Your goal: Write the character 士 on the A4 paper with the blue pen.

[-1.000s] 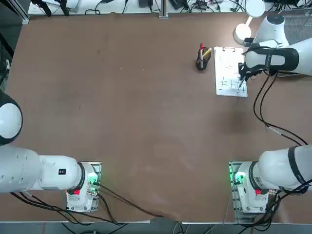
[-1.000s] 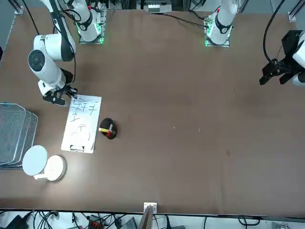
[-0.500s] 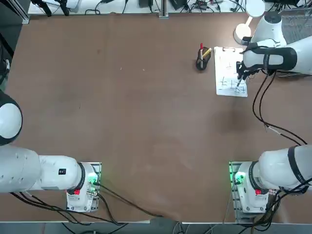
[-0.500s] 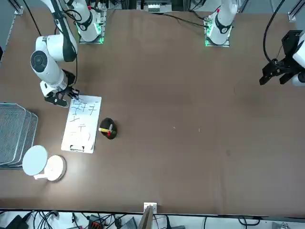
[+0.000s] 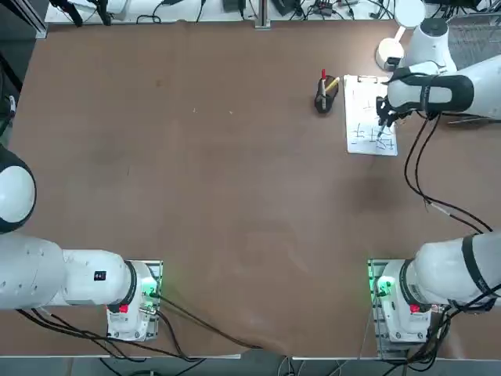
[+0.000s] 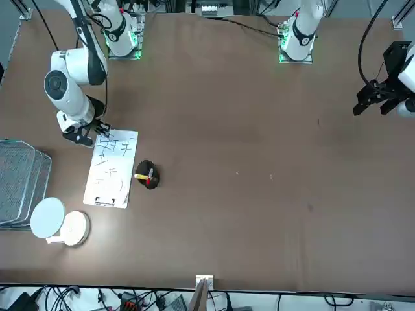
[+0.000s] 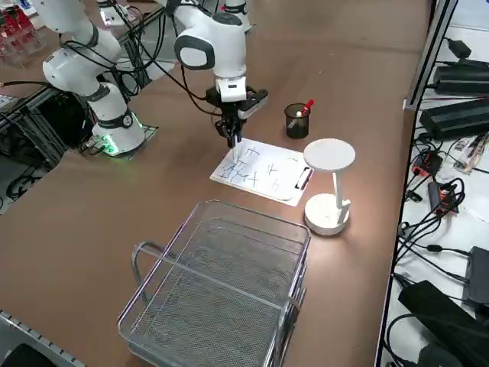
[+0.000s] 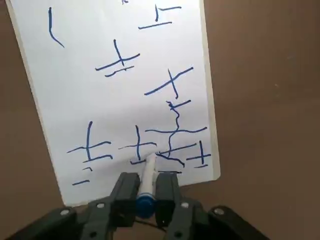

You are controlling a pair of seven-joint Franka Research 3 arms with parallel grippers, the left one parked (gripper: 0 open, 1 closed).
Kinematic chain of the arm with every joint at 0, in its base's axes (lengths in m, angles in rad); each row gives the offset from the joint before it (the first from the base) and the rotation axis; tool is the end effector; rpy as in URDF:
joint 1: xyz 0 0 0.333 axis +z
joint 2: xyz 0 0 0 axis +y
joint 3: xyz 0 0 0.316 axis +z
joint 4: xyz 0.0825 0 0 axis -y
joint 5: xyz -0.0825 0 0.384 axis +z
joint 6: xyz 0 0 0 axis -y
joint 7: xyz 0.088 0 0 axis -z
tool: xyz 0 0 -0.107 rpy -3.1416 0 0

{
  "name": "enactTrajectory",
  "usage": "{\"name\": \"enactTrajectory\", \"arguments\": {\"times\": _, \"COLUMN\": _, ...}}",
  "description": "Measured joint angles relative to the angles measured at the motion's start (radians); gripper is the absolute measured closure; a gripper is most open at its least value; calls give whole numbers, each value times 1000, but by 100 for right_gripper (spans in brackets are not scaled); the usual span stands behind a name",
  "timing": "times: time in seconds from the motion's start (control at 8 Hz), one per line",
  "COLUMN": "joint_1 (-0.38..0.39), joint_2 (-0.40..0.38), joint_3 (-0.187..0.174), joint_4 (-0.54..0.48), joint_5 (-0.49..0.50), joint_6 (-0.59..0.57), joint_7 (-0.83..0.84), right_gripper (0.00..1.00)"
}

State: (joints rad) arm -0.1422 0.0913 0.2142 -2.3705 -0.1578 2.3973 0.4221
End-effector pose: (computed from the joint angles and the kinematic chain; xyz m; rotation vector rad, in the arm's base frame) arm 0.4964 0.0351 0.2820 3.0245 -0.3508 -0.0591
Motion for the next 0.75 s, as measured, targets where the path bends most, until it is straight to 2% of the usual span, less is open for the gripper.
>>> {"name": "enactTrajectory", "arguments": {"times": 0.75, "joint_1": 6, "joint_2": 6, "joint_3": 25, "joint_4": 32, "joint_5": -1, "joint_6": -33, "joint_7": -3, "right_gripper": 79}}
